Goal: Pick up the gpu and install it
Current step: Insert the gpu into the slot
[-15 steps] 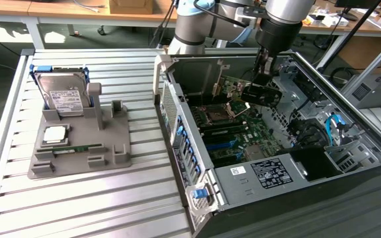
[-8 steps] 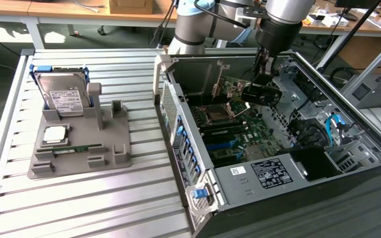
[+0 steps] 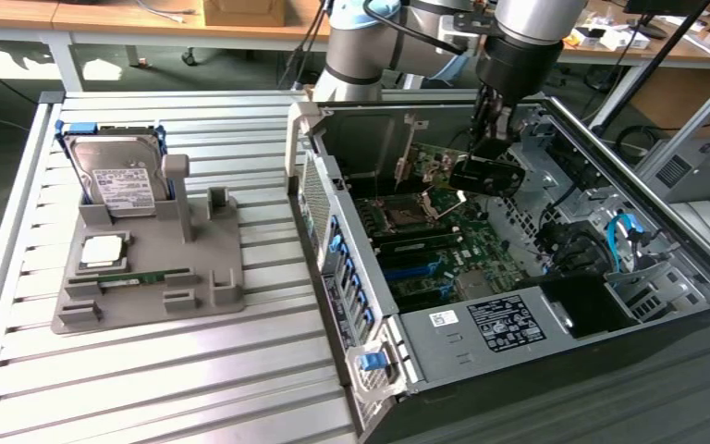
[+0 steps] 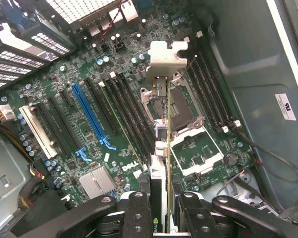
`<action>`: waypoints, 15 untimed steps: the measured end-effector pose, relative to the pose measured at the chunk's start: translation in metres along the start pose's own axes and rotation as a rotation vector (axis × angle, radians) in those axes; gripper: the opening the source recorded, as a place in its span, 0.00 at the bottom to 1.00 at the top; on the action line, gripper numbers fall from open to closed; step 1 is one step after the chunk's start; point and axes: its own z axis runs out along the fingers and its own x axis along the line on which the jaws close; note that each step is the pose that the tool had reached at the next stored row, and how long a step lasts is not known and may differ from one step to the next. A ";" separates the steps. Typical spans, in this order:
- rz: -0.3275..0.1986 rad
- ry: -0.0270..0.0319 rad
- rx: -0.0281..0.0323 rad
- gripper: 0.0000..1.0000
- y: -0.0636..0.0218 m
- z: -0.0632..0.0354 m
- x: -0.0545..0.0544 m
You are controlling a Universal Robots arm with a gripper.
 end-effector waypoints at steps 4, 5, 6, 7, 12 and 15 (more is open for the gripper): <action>-0.018 -0.0012 -0.0006 0.27 0.0000 0.0000 0.000; -0.022 -0.0014 -0.0007 0.27 0.0000 0.0000 0.000; -0.026 -0.0017 -0.0008 0.27 0.0000 0.0000 0.000; -0.030 -0.0020 -0.0009 0.27 0.0000 0.0001 0.000; -0.056 -0.0037 -0.0017 0.27 0.0000 0.0001 0.000; -0.077 -0.0050 -0.0024 0.27 0.0000 0.0001 0.000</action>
